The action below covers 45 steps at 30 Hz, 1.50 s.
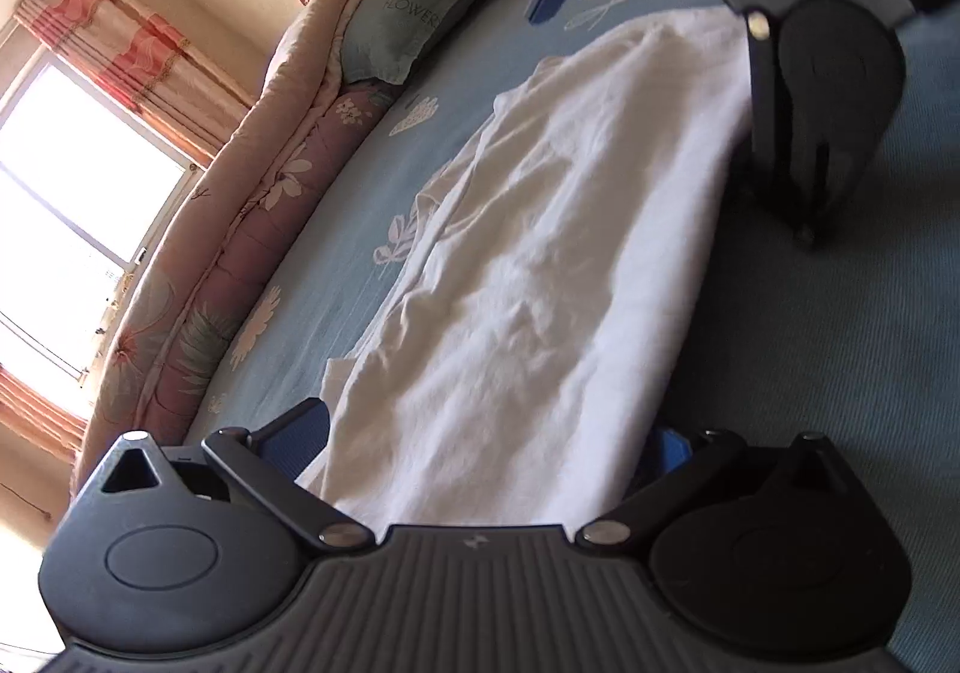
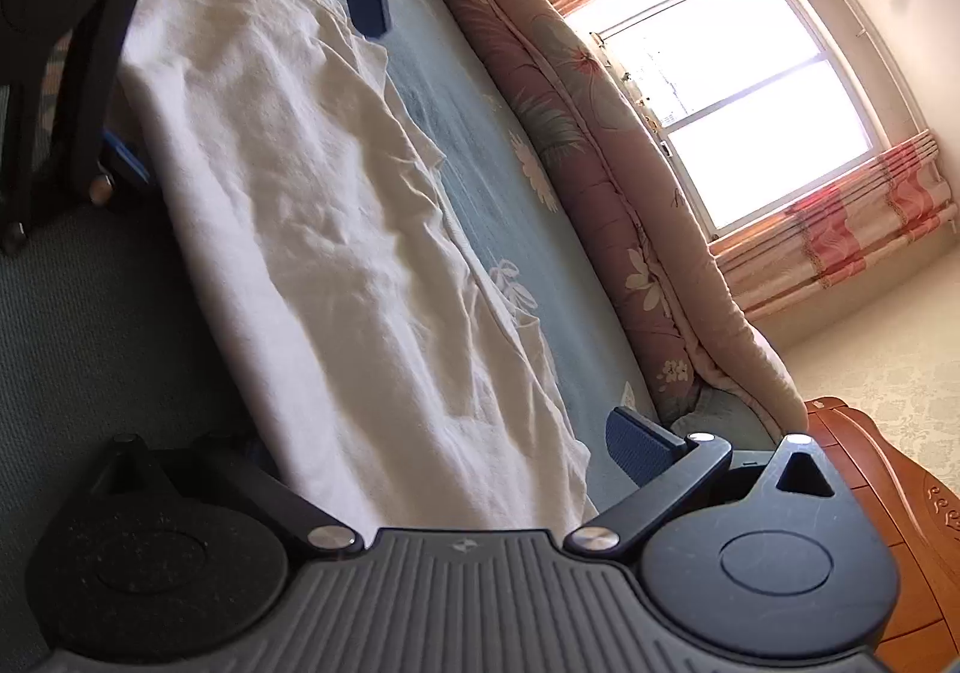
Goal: Fold clothes
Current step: 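Grasp the side edge of the folded shirt with both grippers and lift, then carry the gripped side edge over the shirt with both grippers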
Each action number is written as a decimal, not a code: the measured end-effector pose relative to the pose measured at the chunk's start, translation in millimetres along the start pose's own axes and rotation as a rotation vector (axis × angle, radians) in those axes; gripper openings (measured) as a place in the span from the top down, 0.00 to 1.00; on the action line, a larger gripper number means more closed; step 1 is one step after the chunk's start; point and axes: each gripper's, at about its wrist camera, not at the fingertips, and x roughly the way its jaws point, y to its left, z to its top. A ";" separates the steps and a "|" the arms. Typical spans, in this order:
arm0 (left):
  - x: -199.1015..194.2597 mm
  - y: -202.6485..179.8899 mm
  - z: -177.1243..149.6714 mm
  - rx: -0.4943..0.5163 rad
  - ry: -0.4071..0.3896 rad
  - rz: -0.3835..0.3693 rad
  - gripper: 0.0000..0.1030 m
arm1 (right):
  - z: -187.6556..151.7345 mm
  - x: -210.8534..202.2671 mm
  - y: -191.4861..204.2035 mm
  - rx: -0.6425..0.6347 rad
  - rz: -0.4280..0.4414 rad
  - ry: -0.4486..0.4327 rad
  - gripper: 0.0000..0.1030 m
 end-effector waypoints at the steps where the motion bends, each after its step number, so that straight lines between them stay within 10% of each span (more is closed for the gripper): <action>1: -3.5 2.1 -9.1 0.015 -0.003 0.020 0.01 | -6.1 0.5 -3.1 0.002 -0.007 0.012 0.00; 12: 7.4 -1.6 -14.6 0.225 0.066 0.199 0.00 | -18.5 2.5 -6.4 -0.093 -0.059 0.069 0.00; 27: 22.2 3.0 -15.1 0.419 0.043 0.116 0.00 | -28.8 5.9 -11.4 -0.143 -0.034 0.074 0.00; 38: 26.3 23.8 -28.4 0.229 0.026 0.055 0.00 | -34.3 4.9 -15.6 -0.104 -0.009 0.058 0.00; 45: 25.8 20.4 -24.6 0.293 0.043 0.042 0.01 | -31.2 2.2 -12.7 -0.172 0.011 0.037 0.00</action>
